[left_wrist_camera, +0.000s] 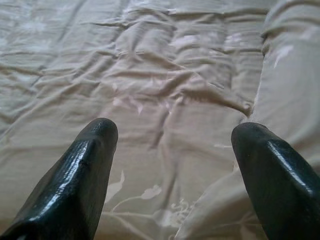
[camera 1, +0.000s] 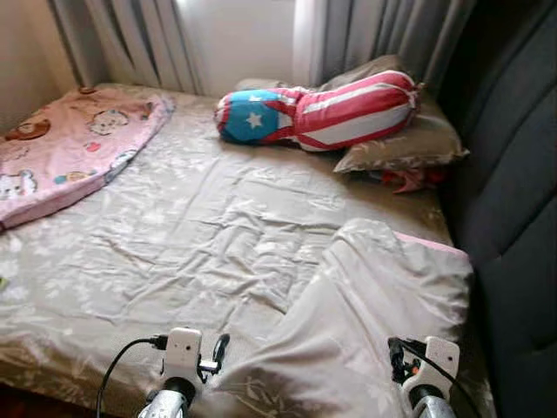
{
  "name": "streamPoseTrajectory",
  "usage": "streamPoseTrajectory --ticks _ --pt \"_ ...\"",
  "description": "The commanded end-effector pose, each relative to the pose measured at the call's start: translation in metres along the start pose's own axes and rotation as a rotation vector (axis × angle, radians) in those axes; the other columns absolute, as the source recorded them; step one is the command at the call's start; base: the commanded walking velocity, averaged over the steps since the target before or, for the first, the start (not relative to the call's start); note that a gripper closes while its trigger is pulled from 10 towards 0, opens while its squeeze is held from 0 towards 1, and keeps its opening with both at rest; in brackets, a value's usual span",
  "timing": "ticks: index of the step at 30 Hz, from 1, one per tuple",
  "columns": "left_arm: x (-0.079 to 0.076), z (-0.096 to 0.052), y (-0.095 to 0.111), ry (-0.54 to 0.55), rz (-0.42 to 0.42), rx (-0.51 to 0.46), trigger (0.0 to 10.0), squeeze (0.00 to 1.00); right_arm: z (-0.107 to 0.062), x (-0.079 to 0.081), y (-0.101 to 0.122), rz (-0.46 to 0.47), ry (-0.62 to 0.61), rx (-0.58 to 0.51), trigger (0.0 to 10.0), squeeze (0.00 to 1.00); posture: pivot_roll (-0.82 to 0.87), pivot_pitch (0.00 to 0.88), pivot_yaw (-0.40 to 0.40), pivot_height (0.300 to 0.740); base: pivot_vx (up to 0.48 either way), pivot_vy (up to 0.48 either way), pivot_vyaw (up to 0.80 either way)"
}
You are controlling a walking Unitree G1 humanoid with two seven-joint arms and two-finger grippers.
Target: Clean up the room
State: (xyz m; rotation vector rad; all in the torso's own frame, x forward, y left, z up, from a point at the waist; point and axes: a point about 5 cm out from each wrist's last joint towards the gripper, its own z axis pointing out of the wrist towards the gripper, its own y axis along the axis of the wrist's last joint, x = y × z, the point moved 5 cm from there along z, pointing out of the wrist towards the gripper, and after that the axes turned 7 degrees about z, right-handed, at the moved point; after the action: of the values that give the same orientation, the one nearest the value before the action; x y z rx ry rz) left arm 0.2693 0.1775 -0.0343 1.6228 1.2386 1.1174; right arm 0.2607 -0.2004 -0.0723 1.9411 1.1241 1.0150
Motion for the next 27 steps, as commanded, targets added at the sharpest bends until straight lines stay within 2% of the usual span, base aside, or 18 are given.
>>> streamPoseTrajectory --ticks 1,9,15,24,27 --pt "-0.004 0.001 0.001 -0.008 -0.01 0.004 10.0 0.0 -0.002 -0.01 -0.003 -0.007 -0.029 0.016 10.0 0.0 0.03 0.0 -0.062 0.694 0.0 0.0 -0.71" --pt "-0.006 0.003 0.003 -0.019 -0.002 -0.003 10.0 0.0 -0.003 -0.011 -0.006 -0.003 -0.03 0.03 10.0 0.0 0.03 0.0 -0.062 0.694 0.0 0.0 -0.71" --pt "-0.008 0.004 0.003 -0.018 -0.004 -0.001 10.0 0.0 -0.003 -0.011 -0.006 -0.013 -0.026 0.034 10.0 0.0 0.03 0.0 -0.065 0.694 0.0 -0.306 -0.7" --pt "-0.008 0.003 0.002 -0.014 -0.008 0.003 10.0 0.0 -0.006 -0.021 -0.014 -0.04 -0.087 0.073 10.0 0.0 0.03 0.0 -0.067 0.694 0.0 0.0 0.0" --pt "-0.006 0.002 0.001 -0.013 -0.006 0.005 10.0 0.0 -0.008 -0.028 -0.018 -0.006 -0.111 0.09 10.0 0.0 0.03 0.0 -0.066 0.694 0.0 0.0 0.0"
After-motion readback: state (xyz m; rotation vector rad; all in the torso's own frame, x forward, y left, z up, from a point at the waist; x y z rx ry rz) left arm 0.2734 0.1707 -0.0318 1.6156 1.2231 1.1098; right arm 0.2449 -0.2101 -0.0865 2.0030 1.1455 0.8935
